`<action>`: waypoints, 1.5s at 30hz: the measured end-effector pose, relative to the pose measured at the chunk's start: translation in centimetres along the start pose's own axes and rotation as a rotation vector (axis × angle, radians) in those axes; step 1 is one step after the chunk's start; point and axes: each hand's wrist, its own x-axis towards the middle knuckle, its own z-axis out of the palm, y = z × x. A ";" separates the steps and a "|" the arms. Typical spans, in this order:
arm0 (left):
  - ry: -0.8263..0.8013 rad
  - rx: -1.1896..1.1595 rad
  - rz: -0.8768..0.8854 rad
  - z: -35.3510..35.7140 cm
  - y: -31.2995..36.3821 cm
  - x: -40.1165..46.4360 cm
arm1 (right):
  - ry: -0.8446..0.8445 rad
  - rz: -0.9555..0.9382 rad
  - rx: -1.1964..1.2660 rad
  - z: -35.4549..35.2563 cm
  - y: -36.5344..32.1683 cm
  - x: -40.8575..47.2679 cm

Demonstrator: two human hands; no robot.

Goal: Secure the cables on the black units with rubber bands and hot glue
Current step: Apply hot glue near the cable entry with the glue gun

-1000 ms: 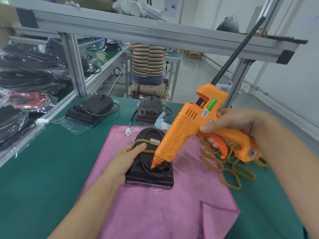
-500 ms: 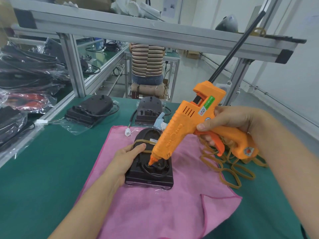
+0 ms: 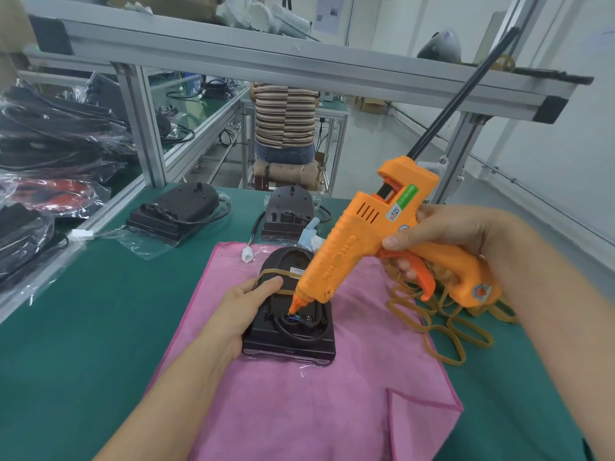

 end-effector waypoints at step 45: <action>0.023 0.035 0.009 0.2 0.1 -0.3 | -0.034 -0.024 -0.036 0.5 -0.4 -0.6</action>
